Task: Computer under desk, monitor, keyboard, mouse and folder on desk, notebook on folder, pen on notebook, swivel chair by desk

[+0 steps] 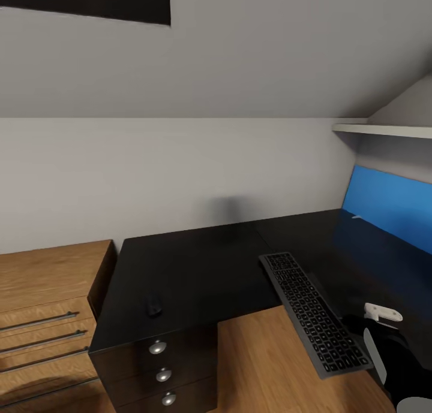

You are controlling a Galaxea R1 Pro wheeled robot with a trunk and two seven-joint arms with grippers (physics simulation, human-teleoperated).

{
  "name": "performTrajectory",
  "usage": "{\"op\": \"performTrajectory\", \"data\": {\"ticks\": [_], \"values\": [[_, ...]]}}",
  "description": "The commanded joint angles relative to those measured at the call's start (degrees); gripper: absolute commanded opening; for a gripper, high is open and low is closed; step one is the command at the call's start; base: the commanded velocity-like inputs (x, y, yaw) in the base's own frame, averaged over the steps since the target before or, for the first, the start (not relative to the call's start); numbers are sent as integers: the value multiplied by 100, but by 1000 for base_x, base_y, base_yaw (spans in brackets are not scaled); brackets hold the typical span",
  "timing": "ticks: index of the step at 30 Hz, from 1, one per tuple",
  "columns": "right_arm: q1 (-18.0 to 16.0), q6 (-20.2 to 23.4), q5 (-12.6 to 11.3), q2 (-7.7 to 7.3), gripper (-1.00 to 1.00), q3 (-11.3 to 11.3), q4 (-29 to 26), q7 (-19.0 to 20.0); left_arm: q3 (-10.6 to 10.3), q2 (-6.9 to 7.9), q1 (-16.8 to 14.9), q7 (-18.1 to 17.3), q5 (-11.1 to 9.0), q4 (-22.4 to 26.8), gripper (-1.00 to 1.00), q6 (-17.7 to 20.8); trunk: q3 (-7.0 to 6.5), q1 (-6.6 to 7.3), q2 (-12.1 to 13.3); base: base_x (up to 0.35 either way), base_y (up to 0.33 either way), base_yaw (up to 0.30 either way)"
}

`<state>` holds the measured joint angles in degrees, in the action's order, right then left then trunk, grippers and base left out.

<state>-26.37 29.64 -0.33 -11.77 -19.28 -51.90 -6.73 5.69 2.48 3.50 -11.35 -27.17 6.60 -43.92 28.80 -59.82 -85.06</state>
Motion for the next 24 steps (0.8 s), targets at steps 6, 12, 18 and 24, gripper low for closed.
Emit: {"op": "performTrajectory", "data": {"ticks": [6, 12, 18, 24], "values": [[0, 42, -20, -1, 100, 3, -4, -4, 46, -1, 2, -60, -16, 8, 100, 6, 5, 0, -3, 0, 9, 0], [0, 42, -20, -1, 100, 3, -4, -4, 46, -1, 2, -60, -16, 8, 100, 6, 5, 0, -3, 0, 1, 0], [0, 42, -27, -1, 100, 0, -4, -4, 46, -1, 2, -60, -16, 8, 100, 6, 5, 0, -3, 0, 0, 0], [0, 30, -34, -1, 100, -19, -27, 2, 46, -1, 2, -58, -16, 8, 100, 18, 5, 0, -3, 0, 0, 0]]}}
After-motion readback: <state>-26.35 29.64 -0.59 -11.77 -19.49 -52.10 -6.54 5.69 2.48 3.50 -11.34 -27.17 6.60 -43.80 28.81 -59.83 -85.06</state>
